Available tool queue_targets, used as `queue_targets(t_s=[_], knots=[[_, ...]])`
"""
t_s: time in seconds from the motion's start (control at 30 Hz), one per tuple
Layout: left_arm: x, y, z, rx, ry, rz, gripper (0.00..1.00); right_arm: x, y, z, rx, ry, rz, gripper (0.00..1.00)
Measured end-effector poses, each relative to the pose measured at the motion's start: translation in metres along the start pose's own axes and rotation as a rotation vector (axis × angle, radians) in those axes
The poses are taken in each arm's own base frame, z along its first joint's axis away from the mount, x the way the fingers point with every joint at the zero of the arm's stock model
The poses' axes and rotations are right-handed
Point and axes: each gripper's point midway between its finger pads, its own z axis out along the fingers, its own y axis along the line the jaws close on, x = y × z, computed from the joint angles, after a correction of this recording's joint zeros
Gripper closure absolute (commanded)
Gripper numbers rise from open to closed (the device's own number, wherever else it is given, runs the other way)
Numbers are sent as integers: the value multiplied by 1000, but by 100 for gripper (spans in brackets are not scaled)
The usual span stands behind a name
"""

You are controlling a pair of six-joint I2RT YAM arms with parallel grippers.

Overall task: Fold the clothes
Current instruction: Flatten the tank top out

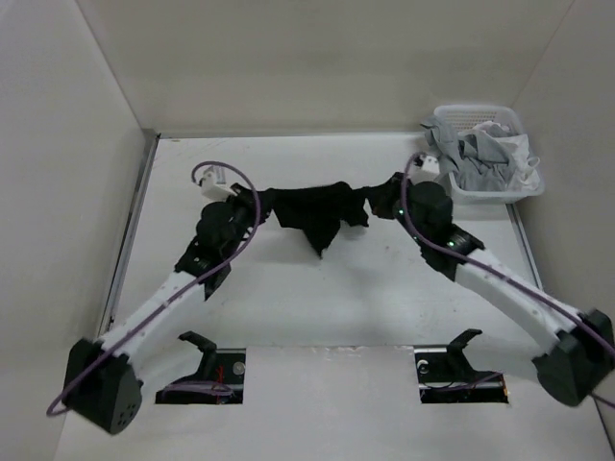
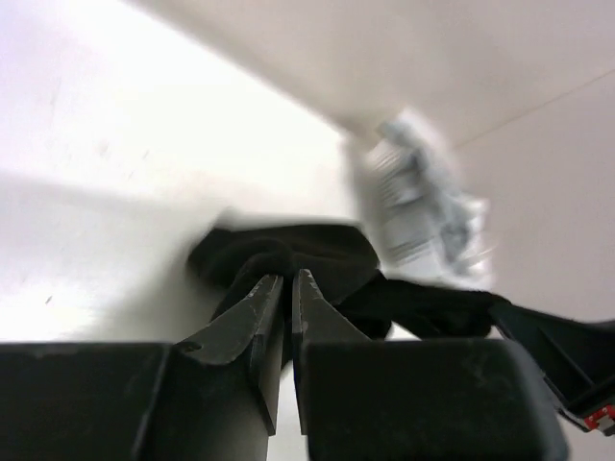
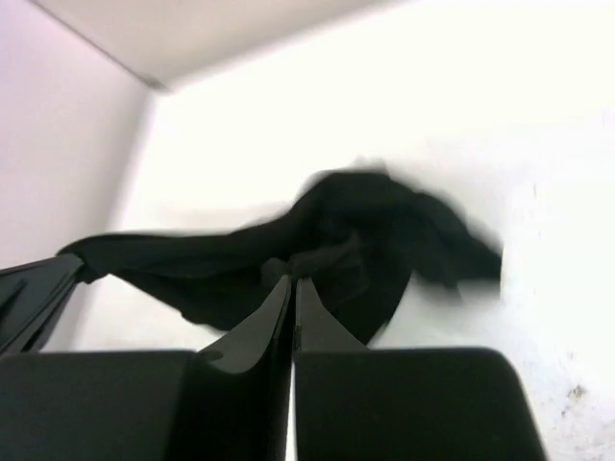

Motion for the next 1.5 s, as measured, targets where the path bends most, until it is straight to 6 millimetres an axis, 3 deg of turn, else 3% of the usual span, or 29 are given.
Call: queue_targets(t_s=[0.17, 0.23, 0.33, 0.4, 0.47, 0.6, 0.7, 0.8, 0.87, 0.93, 1.1, 1.2, 1.3, 1.4, 1.5], knots=[[-73, -37, -54, 95, -167, -63, 100, -78, 41, -78, -137, -187, -11, 97], [-91, -43, -68, 103, -204, -82, 99, -97, 52, -102, -176, -233, -14, 97], [-106, -48, -76, 107, -229, -104, 99, -114, 63, -119, -211, -269, -14, 97], [-106, -47, -72, 99, -220, -119, 100, -116, 68, -114, -219, -263, -17, 97], [-99, -38, -60, 70, -190, -133, 100, -110, 69, -96, -208, -233, -25, 98], [-83, -6, -27, -24, -115, -191, 100, -94, 61, -36, -147, -131, -39, 99], [-74, 8, -15, -62, -77, -235, 100, -96, 64, 5, -121, -90, -44, 99], [-76, -3, -20, -26, -76, -245, 100, -106, 79, 11, -145, -105, -64, 99], [-78, -17, -29, 16, -83, -242, 100, -114, 96, -5, -185, -135, -84, 99], [-81, -35, -41, 70, -94, -230, 100, -124, 116, -34, -230, -178, -105, 99], [-99, -80, -76, 182, -158, -184, 100, -165, 163, -141, -384, -346, -128, 98], [-112, -113, -101, 256, -206, -150, 100, -199, 177, -202, -452, -455, -116, 98], [-118, -139, -122, 309, -242, -121, 100, -236, 183, -245, -475, -552, -101, 98], [-115, -149, -130, 315, -259, -94, 100, -267, 179, -255, -421, -634, -108, 99], [-105, -147, -124, 270, -264, -46, 100, -290, 173, -230, -321, -688, -154, 99]])
